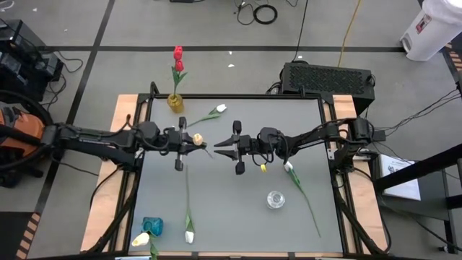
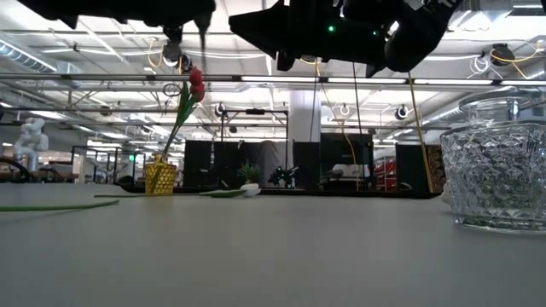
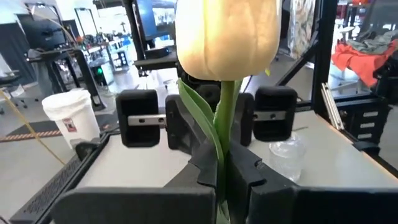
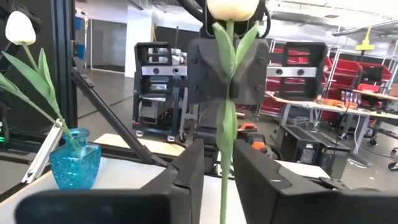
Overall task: Sort flowers into vase by color
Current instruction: Put the yellow tulip into the blue vase
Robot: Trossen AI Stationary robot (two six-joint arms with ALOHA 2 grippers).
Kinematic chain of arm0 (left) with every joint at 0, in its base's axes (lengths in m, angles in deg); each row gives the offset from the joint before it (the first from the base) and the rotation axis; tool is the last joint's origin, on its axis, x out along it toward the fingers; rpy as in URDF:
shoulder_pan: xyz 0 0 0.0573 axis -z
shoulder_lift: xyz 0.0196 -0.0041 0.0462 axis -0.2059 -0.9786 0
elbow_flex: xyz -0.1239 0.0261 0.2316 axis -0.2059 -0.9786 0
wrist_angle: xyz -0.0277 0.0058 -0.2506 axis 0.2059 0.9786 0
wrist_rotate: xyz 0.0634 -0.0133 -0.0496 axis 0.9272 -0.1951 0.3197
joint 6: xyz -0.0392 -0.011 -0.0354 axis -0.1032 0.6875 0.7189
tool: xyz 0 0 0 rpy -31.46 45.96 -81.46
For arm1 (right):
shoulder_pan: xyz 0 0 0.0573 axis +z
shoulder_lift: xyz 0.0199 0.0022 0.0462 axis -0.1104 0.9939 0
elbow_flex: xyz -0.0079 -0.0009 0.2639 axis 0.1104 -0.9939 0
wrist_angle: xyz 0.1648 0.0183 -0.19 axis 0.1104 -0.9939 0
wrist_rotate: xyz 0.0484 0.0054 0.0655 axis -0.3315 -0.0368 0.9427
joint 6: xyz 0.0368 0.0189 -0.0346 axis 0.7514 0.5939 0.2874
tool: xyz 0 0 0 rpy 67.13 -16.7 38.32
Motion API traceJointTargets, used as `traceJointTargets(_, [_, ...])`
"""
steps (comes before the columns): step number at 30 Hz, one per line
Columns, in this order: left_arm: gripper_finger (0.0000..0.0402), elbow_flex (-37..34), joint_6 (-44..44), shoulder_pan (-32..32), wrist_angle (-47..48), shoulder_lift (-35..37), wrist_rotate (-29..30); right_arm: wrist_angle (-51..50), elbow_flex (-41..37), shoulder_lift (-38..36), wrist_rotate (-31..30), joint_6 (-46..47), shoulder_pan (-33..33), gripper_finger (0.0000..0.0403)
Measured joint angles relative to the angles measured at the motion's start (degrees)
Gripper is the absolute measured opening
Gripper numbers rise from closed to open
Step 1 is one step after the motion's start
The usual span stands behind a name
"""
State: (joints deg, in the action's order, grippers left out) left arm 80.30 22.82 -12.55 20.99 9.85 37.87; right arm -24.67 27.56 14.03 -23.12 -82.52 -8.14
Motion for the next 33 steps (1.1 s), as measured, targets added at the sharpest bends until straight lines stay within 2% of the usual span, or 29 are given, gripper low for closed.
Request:
traceJointTargets(13, [0.0009,0.0,0.0,0.0,17.5,13.3,-0.7,-2.5,0.0,0.0,-0.2,0.8,1.2,0.0084])
traceJointTargets(18, [0.0009,0.0,0.0,0.0,21.9,21.2,-0.9,-9.9,0.0,0.0,-0.1,3.7,1.3,0.0084])
traceJointTargets(22, [0.0009,1.1,0.5,0.0,29.5,26.8,-1.0,-17.7,0.0,-1.2,-0.1,5.3,1.3,0.0084])
traceJointTargets(27, [0.0009,3.6,1.7,0.0,37.2,30.6,-1.2,-30.4,0.0,-8.3,-0.2,3.1,1.1,0.0084])
traceJointTargets(33, [0.0009,5.8,2.0,0.0,42.9,32.5,-3.6,-48.2,0.0,-22.2,-1.1,-0.2,1.1,0.0084])
